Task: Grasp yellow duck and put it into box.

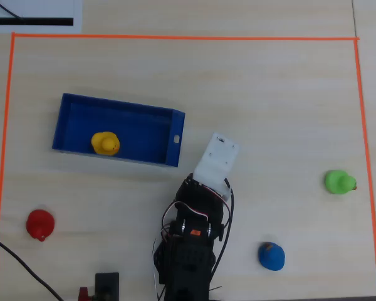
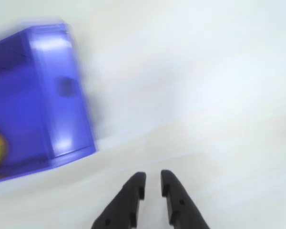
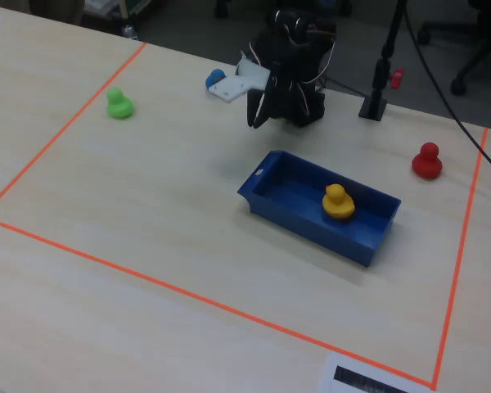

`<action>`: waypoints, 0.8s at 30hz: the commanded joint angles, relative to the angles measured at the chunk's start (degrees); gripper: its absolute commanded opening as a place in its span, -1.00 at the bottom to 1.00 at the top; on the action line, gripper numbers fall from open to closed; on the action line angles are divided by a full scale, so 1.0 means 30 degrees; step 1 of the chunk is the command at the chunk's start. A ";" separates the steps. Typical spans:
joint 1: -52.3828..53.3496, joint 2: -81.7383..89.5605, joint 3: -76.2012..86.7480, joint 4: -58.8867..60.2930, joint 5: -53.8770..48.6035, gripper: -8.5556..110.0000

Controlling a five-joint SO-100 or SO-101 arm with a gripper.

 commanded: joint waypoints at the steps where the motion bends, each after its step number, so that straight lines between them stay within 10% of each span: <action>1: 0.0029 0.0059 0.2900 -0.0967 -0.0645 -0.85; 24: 0.0879 0.0088 0.5010 -0.1846 -0.0645 -0.85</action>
